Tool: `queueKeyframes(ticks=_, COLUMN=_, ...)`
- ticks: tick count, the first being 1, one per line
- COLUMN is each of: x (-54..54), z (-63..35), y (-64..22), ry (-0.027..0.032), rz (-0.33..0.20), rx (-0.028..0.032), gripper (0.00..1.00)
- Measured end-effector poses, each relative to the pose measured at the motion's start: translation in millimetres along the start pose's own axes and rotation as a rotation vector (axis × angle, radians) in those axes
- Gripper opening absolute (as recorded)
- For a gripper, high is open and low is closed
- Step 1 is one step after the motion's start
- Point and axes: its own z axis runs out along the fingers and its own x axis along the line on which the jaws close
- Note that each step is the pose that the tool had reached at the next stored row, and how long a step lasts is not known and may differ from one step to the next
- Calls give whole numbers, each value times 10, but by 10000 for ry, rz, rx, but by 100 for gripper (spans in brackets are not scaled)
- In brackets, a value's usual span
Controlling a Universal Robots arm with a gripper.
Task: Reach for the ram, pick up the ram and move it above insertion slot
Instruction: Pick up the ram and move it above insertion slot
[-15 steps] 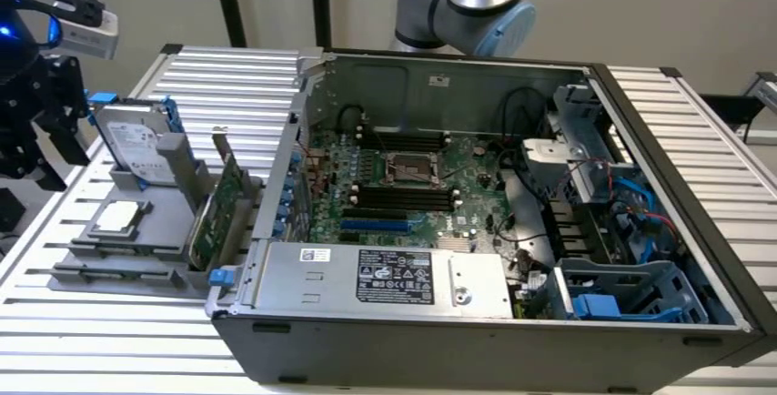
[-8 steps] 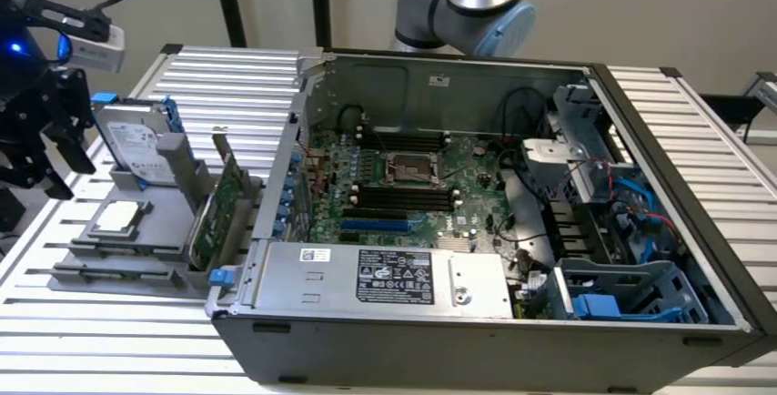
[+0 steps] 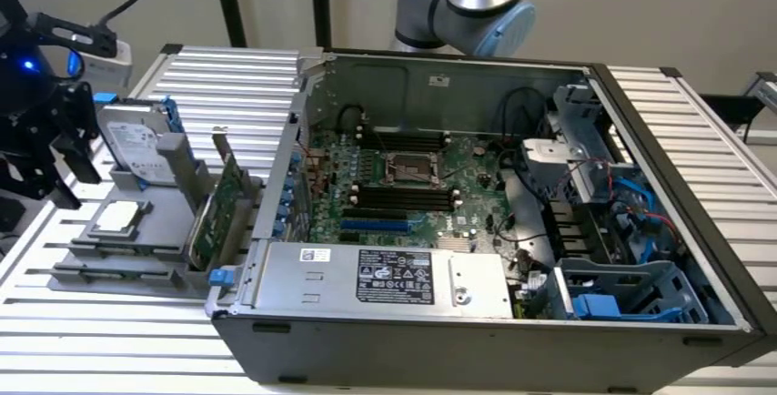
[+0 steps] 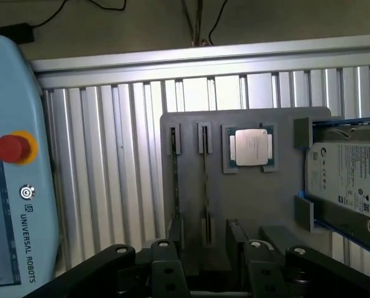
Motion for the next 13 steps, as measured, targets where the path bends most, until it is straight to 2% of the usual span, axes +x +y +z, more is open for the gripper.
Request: queueKeyframes(ticks=13, x=63, z=237, y=-9, ry=2, rz=-99, rx=0, gripper=42)
